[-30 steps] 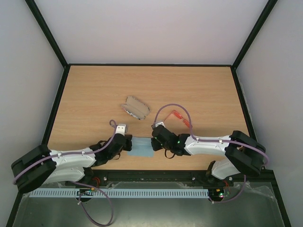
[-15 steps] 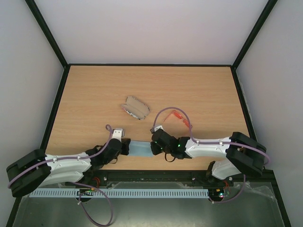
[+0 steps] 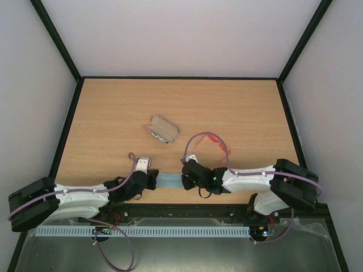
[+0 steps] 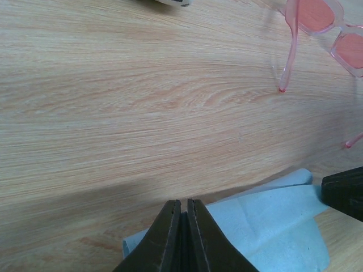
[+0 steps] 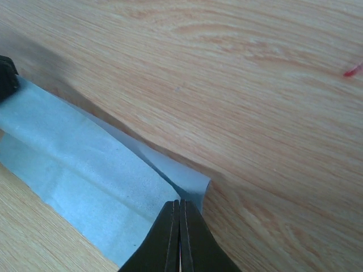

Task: Organize the sunglasses
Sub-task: Fold the glasses cleaning cloth at the center of the board.

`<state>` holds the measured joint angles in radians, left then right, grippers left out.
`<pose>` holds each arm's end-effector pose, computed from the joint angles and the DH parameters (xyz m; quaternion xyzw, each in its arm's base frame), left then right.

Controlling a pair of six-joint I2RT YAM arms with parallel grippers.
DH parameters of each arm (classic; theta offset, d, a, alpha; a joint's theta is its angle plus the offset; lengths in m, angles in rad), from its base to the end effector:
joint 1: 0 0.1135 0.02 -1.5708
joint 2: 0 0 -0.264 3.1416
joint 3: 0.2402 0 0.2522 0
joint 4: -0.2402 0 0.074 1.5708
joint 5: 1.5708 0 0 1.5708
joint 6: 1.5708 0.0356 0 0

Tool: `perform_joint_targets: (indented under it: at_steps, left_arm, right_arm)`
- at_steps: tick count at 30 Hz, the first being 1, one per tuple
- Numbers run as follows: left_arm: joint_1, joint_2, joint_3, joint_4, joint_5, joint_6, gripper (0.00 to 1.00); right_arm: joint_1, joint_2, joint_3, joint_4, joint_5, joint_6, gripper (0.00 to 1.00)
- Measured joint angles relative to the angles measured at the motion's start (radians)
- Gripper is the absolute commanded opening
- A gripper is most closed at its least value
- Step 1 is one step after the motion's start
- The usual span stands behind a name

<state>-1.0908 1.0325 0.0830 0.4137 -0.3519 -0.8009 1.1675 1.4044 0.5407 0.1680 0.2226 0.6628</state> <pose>0.0886 -0.1437 0.1211 0.0379 0.8592 -0.3060 0.4083 0.1110 0.2402 0.1569 -0.1792 0.8834 0.2724 0.3365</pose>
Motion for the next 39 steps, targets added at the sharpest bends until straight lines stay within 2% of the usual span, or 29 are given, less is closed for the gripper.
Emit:
perform_joint_targets:
  at_steps: [27,39]
  left_arm:
    - [-0.026,-0.111,-0.019,-0.097,-0.067,-0.046,0.09]
    - [-0.087,-0.192,-0.052,-0.161,-0.082,-0.09,0.1]
  right_arm:
    - [0.056,0.0,-0.031,0.04,0.002,0.027,0.02]
    - [0.116,0.0,-0.037,0.061,-0.005,0.03,0.15]
